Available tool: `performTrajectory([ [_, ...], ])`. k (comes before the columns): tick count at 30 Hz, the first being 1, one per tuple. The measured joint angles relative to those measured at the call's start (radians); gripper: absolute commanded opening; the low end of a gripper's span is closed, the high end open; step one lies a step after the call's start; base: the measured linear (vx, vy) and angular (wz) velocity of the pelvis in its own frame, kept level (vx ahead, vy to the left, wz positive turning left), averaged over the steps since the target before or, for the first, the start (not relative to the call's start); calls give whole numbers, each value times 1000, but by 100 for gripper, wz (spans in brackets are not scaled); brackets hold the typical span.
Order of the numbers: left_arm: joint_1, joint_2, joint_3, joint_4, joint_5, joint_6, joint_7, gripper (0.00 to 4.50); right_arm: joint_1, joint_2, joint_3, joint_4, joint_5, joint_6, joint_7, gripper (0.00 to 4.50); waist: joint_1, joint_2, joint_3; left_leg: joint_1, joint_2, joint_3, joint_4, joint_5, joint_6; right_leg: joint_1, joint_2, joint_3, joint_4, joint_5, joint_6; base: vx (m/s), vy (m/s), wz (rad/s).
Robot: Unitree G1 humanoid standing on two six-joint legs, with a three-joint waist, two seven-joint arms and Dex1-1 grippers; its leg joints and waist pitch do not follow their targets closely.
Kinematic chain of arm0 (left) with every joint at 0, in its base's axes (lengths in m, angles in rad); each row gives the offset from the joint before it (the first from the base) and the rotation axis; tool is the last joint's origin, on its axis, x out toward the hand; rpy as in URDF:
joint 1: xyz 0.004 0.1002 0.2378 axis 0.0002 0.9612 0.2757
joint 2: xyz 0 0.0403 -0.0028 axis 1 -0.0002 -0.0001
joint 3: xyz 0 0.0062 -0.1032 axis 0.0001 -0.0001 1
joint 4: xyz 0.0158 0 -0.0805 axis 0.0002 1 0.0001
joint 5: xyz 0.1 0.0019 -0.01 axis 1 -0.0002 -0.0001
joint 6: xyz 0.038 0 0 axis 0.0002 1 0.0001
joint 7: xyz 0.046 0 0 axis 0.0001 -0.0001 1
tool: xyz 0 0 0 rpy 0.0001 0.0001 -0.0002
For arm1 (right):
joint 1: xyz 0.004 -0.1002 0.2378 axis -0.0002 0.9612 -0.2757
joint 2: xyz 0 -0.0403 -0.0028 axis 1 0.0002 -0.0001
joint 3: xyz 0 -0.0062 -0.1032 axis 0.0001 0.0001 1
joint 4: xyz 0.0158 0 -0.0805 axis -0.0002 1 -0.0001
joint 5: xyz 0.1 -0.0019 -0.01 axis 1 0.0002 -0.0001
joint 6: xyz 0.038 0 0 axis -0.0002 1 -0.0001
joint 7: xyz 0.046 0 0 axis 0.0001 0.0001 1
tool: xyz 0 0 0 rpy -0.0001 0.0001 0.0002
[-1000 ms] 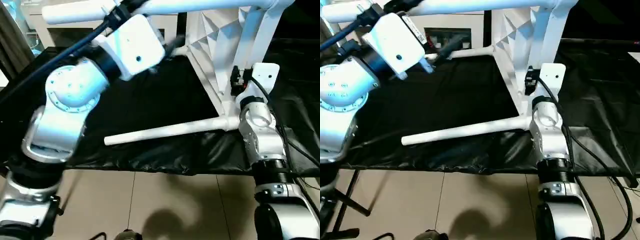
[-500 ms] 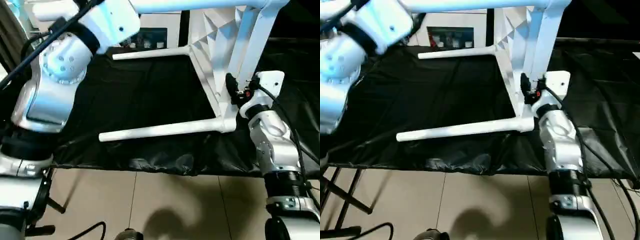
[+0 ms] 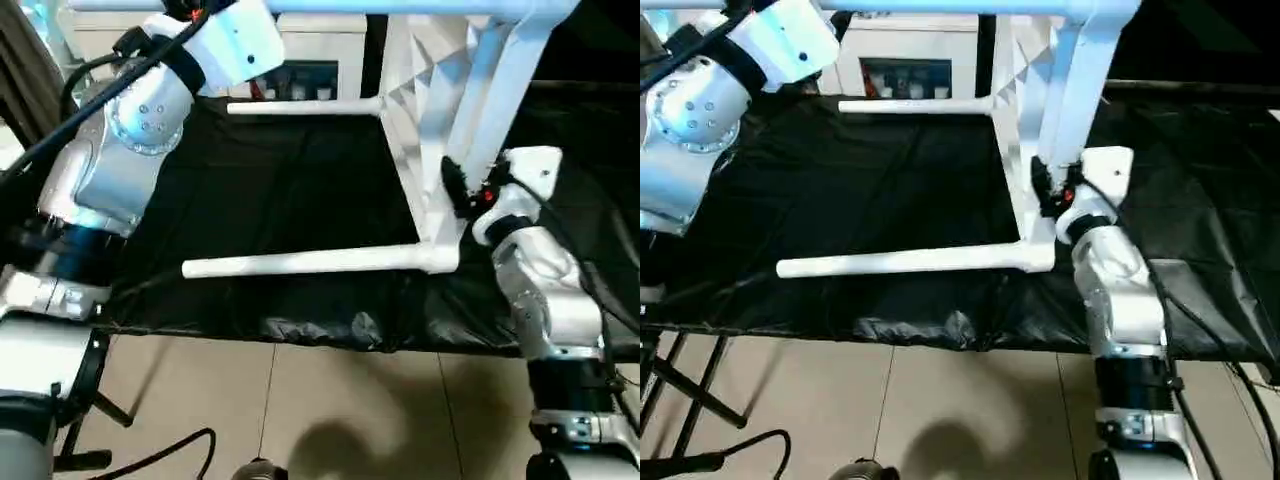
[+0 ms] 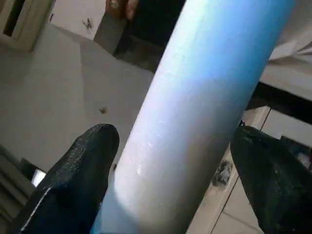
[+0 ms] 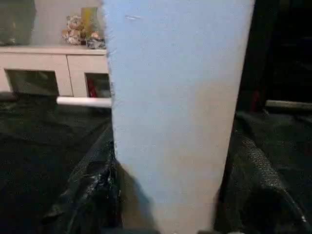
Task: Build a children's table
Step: Flip table
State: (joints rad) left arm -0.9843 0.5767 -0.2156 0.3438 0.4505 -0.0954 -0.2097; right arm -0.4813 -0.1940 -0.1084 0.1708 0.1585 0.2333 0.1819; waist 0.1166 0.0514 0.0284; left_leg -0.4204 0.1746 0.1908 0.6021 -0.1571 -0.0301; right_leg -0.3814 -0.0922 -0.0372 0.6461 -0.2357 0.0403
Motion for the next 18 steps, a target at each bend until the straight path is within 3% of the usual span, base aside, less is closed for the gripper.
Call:
performTrajectory([
  [3, 4, -3, 1, 20, 0, -7, 17, 410, -1, 4, 1, 0, -27, -7, -12, 249, 5, 0, 0, 0, 0, 0, -1, 0, 0, 0, 0, 0, 0, 1, -1, 0, 0, 0],
  [5, 7, -6, 2, 26, 2, -10, 23, 410, -2, 11, 3, 5, -38, -16, -24, 296, 6, 0, 0, 0, 0, 0, -1, 0, 0, 0, 0, 0, 0, 1, -1, 0, 0, 0],
  [7, 11, -8, 4, 32, 3, -8, 26, 410, -4, 17, 22, 14, -41, -29, -18, 302, 5, 0, 0, 0, 0, 0, -1, 0, 0, -1, 0, 0, 0, 1, -2, 0, 0, 0],
  [18, 52, 12, 27, 9, 9, -26, 37, 410, -13, 45, 36, 67, 3, -108, 82, 404, -5, -1, 1, -1, 0, 1, -3, 0, 0, -6, 0, 1, -2, 1, -3, 0, 0, 0],
])
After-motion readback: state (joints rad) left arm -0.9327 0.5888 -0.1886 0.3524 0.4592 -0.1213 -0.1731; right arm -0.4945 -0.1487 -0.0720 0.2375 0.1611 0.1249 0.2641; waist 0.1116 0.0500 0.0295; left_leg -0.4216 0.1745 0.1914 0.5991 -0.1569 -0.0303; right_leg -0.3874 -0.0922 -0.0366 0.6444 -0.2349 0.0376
